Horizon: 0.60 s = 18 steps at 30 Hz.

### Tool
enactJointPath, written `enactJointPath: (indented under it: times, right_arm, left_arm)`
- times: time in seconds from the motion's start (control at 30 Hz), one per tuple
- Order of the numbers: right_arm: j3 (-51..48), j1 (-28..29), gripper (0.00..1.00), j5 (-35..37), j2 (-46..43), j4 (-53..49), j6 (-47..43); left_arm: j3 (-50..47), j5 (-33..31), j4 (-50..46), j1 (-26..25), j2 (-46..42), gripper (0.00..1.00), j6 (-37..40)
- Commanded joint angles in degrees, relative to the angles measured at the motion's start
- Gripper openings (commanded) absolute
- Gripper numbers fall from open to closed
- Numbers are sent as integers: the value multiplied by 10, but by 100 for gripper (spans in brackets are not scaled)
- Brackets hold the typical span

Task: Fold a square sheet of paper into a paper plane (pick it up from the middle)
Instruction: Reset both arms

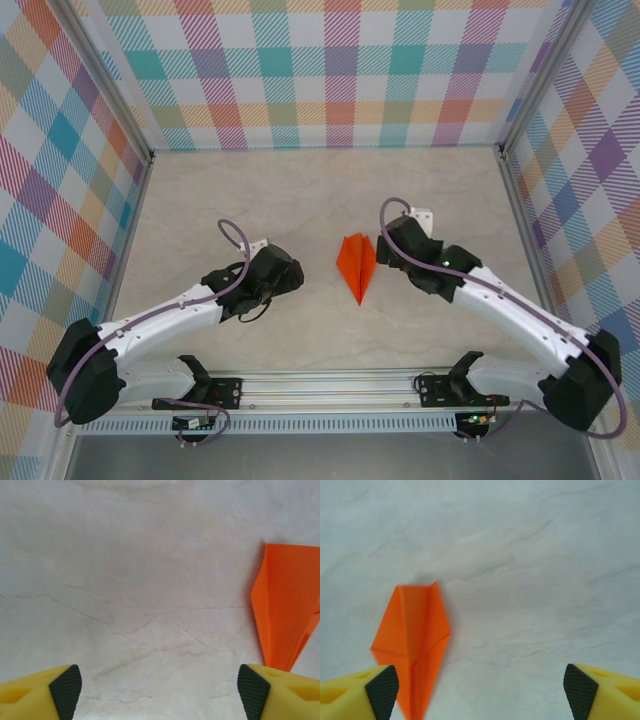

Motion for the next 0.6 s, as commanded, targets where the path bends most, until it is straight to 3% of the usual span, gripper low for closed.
enactJointPath:
  times: [0.0, 0.17, 0.27, 0.4, 0.57]
  right_arm:
    - [-43, -34, 100, 122, -55, 33, -58]
    - [-120, -127, 100, 106, -68, 173, -199]
    - [-141, -206, 100, -2, -25, 234, -229]
    - [-154, -274, 100, -41, 49, 320, -272]
    - [-231, -341, 100, -189, 88, 527, -315]
  left_arm:
    - [5, -73, -43, 16, -28, 97, 45]
    - [3, -139, -56, 55, -42, 100, 97]
    - [1, -175, -37, 94, -51, 100, 150]
    - [0, -177, -3, 178, -46, 100, 241]
    - [-44, -134, 83, 301, -38, 100, 285]
